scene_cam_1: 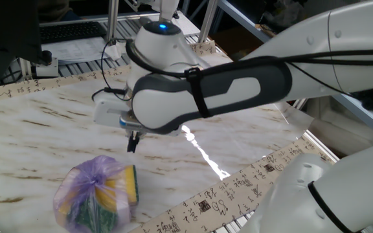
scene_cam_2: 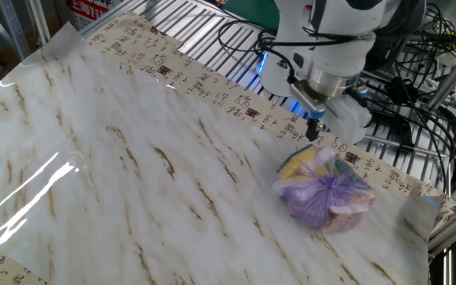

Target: Pick up a bag of things

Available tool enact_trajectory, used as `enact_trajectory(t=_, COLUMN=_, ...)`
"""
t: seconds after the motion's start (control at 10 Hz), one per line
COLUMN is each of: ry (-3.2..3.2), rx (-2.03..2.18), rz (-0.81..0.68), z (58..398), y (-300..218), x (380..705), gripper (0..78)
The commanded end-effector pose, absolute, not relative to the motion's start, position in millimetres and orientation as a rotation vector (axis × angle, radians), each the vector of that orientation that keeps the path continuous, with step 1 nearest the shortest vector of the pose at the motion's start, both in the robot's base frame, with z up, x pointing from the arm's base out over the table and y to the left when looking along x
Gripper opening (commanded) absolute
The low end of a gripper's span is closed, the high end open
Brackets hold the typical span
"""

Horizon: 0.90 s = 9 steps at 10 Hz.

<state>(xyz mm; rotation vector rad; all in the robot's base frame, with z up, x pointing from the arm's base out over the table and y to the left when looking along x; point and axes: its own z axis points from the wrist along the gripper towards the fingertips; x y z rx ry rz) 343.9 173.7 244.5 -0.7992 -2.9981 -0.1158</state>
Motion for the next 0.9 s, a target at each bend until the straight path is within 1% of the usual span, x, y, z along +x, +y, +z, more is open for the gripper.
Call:
enact_trajectory(t=0.1, ry=-3.002, rx=-0.799, rz=-0.122, z=240, y=183, x=333, gripper=0.0)
enact_trajectory(t=0.9, ry=-3.010, rx=-0.857, rz=-0.140, z=227, y=198, x=330, gripper=0.0)
